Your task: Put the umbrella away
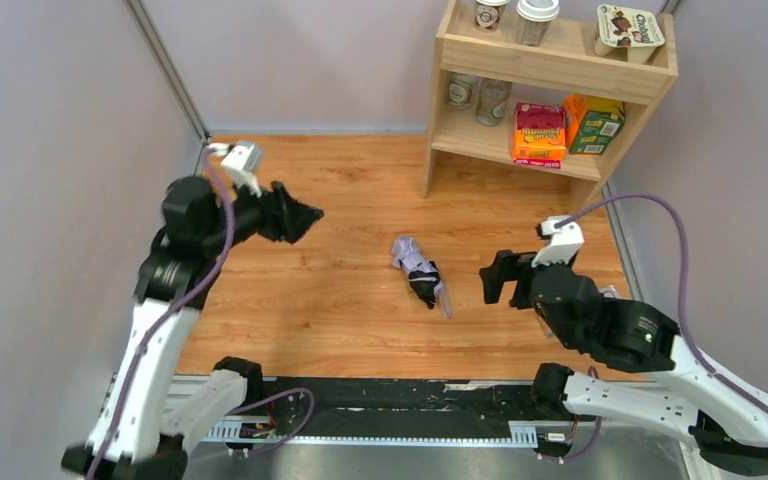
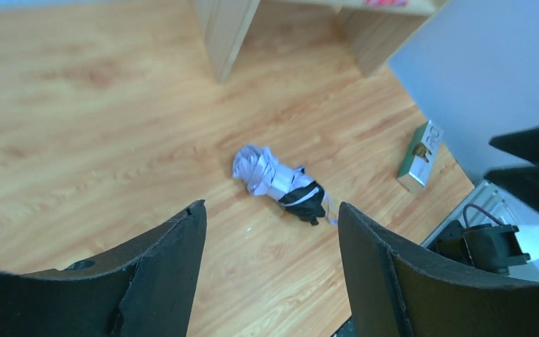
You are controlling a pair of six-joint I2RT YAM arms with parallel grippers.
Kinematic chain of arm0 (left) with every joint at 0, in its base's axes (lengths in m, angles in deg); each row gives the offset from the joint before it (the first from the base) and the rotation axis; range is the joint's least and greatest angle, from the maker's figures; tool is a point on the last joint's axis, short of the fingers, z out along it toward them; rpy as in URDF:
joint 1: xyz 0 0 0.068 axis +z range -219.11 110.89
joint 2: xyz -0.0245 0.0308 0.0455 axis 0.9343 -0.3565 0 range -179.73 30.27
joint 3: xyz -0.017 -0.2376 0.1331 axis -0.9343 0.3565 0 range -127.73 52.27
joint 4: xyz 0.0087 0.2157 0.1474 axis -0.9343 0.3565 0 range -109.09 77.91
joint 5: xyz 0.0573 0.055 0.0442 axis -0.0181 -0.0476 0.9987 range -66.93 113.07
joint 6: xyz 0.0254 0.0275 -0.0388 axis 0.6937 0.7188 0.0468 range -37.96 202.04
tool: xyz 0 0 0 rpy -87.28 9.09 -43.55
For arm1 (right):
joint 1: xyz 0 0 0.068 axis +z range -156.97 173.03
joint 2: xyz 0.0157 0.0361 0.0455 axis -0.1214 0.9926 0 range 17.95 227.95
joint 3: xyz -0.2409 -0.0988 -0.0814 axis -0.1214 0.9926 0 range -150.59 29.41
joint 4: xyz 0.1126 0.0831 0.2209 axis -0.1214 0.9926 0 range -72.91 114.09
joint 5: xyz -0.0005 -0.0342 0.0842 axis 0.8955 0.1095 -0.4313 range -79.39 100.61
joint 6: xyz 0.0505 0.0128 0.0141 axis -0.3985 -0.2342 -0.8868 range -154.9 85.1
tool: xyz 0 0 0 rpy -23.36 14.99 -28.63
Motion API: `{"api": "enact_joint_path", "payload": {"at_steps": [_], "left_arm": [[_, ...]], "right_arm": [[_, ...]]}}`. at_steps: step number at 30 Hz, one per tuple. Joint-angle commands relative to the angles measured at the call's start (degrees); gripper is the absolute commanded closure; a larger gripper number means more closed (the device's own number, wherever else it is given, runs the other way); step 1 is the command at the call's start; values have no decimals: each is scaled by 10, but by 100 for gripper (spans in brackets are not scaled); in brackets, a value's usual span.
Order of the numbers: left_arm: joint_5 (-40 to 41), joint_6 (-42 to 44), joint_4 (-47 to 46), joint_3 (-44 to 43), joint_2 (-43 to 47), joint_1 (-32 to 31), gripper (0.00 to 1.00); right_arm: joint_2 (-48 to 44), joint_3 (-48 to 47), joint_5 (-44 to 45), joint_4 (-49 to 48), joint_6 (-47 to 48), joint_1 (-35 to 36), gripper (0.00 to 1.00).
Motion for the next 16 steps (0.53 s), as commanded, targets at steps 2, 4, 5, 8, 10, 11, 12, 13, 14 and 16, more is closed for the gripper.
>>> {"api": "enact_joint_path", "payload": {"at_steps": [2, 4, 5, 8, 10, 11, 12, 13, 14, 16], "left_arm": [[110, 17, 13, 17, 199, -7, 25], [162, 12, -38, 28, 270, -7, 24], [185, 9, -53, 33, 310, -7, 24], [190, 21, -131, 29, 353, -7, 23], [185, 29, -151, 16, 363, -7, 24], [181, 33, -156, 11, 364, -6, 24], [181, 36, -159, 5, 365, -7, 24], [177, 42, -158, 1, 364, -7, 24], [178, 43, -158, 0, 364, -6, 24], [178, 45, -151, -1, 363, -7, 25]], "right_arm": [[-47, -78, 145, 48, 29, -2, 4], [-79, -110, 159, 45, 54, -2, 3], [-94, -123, 156, 34, 71, -2, 2], [-166, -154, 105, -32, 142, -2, 0], [-210, -155, 42, -88, 186, -2, 0], [-231, -151, 12, -112, 195, -2, 0], [-250, -139, -8, -136, 210, -2, 0], [-261, -130, -17, -155, 213, -2, 0], [-269, -121, -14, -163, 211, -2, 0], [-278, -105, -19, -175, 212, -2, 0]]}}
